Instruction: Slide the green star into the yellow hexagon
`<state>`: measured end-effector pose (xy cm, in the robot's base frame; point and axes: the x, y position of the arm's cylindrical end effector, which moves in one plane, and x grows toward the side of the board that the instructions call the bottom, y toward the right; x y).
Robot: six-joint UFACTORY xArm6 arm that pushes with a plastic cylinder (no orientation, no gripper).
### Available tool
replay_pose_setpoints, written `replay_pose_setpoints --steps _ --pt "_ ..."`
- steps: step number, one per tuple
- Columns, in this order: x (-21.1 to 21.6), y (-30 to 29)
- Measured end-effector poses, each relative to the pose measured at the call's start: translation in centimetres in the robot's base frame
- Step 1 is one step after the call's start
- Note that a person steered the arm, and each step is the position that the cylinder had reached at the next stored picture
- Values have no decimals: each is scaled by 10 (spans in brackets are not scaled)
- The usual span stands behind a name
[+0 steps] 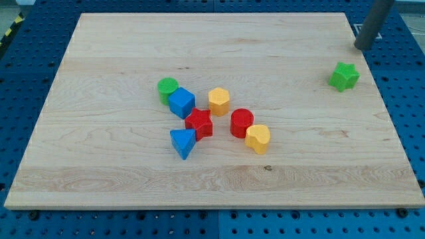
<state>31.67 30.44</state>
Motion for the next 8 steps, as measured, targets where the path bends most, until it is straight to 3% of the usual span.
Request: replay_pose_setpoints --steps 1,3,4,5,6,7,8 --pt "34 0" --pt "43 -67" --pt "33 -67" --pt "24 -18" --pt "40 -4" --pt "69 -10" --pt "79 -57"
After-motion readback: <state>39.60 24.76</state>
